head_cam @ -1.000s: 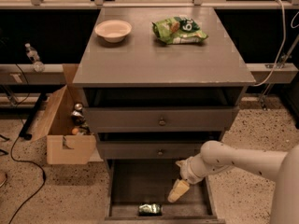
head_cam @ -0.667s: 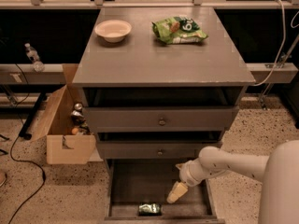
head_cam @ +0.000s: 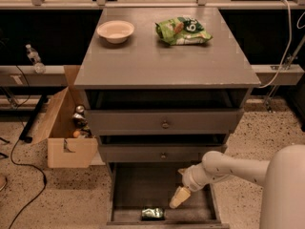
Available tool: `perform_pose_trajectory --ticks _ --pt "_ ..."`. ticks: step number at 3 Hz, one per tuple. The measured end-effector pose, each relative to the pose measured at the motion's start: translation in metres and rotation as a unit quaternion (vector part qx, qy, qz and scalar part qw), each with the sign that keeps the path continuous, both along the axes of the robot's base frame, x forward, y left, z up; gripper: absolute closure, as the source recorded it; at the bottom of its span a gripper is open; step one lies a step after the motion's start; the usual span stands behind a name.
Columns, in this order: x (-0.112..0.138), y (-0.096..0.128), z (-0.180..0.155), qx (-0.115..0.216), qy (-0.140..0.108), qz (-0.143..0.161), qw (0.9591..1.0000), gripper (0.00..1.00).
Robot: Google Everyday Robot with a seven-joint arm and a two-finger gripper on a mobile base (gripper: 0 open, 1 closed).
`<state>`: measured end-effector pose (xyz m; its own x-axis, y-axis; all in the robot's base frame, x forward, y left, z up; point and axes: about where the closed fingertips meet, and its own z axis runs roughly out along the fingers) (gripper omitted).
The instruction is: Pick green can from bottom drawer and place on counter
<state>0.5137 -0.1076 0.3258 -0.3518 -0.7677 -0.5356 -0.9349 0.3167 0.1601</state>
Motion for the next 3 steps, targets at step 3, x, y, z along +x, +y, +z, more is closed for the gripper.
perform_pose_trajectory --ticks 3 --pt "0.032 0.019 -0.115 0.045 -0.029 0.008 0.9985 0.0"
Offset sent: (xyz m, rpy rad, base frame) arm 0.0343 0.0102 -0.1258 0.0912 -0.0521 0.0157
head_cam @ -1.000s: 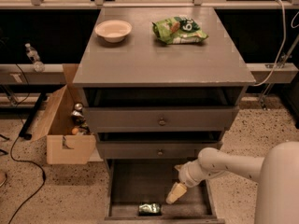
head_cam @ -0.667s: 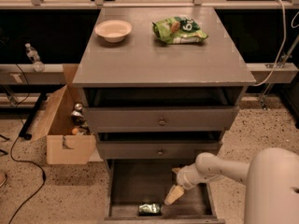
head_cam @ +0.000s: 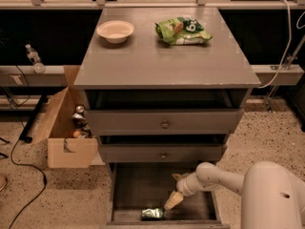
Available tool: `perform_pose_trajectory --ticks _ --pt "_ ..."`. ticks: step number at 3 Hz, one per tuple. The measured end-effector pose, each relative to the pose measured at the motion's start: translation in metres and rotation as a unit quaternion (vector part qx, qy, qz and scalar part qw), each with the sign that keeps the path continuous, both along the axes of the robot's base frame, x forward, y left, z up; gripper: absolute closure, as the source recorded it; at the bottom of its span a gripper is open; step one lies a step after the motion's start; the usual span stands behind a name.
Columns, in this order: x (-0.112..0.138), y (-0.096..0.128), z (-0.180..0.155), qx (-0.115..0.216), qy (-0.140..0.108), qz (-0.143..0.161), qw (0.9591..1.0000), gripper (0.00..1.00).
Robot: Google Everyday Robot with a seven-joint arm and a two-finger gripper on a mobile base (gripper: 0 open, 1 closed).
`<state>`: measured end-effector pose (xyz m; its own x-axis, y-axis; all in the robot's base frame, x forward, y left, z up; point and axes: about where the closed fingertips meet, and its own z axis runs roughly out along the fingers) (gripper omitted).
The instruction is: Pick green can from bottom drawer and place on counter
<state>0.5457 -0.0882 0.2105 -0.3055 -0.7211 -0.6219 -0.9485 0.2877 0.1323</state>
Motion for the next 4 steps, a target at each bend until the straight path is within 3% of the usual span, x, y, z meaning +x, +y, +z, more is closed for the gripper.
perform_pose_trajectory --ticks 1,4 --pt "0.002 0.017 -0.02 0.004 -0.018 0.011 0.9998 0.0" --pt "-0.012 0.063 -0.05 -0.047 -0.039 0.046 0.9971 0.0"
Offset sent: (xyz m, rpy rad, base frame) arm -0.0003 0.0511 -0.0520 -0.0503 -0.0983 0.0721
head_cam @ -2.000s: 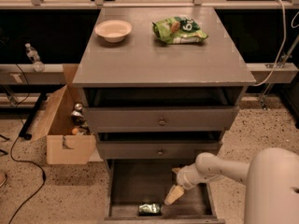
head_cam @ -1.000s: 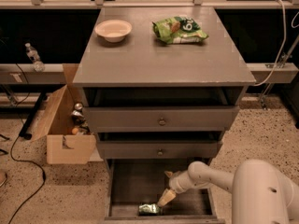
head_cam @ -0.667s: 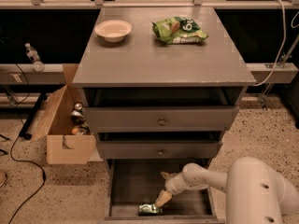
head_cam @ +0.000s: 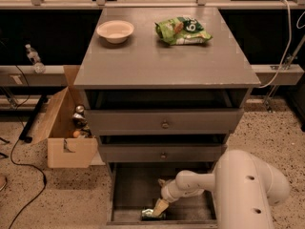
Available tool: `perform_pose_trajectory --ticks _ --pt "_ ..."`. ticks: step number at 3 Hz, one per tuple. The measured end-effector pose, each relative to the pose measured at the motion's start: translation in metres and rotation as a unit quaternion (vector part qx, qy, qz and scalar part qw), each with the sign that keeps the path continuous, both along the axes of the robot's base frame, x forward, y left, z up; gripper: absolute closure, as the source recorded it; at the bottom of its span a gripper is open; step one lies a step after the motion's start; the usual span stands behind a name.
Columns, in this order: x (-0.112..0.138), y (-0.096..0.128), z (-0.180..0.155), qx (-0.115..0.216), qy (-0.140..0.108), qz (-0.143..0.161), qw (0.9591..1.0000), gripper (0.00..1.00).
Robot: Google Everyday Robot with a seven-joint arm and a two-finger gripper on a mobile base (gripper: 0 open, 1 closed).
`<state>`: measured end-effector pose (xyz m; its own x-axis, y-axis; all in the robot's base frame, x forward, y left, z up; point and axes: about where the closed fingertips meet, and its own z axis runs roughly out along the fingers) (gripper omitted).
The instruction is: Pick green can from bottom drawer and place on counter
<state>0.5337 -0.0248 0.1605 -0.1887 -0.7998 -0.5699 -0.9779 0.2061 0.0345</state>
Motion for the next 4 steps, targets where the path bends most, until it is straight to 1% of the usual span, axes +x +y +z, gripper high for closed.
perform_pose_trajectory --ticks 1,2,3,4 --pt "-0.0059 0.0298 -0.0304 -0.023 0.012 0.019 0.9995 0.0" --pt "-0.0012 0.0272 -0.036 -0.022 0.015 0.019 0.9995 0.0" --pt "0.0012 0.0244 -0.0387 -0.022 0.014 0.019 0.9995 0.18" --pt "0.0014 0.0242 -0.0387 -0.022 0.014 0.019 0.9995 0.42"
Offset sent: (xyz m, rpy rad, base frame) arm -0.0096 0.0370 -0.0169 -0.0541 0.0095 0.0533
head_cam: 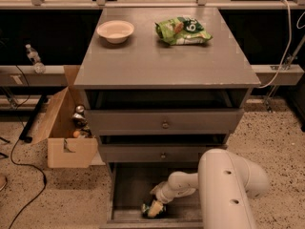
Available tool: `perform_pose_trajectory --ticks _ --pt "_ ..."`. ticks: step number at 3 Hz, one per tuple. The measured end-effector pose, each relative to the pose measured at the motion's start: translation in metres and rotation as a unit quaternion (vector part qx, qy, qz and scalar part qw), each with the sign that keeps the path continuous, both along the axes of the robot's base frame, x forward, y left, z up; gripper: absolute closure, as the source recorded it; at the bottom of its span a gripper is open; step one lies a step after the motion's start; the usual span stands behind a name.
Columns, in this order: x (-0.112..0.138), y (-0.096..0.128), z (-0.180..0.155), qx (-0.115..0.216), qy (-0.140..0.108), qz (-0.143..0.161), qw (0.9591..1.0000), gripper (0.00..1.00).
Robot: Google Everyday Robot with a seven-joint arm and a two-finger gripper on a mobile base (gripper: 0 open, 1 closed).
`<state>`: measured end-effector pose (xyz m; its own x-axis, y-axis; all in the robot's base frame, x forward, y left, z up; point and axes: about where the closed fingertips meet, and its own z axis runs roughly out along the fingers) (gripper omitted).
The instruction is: Pick green can from bottom drawer and place on counter
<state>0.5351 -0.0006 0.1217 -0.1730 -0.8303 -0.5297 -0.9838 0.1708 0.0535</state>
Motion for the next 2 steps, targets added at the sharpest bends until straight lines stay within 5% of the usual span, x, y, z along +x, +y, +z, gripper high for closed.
perform_pose_trajectory --ticks 2 --pt "-0.0001 -0.001 0.0026 0.001 -0.002 0.0 1.0 0.89"
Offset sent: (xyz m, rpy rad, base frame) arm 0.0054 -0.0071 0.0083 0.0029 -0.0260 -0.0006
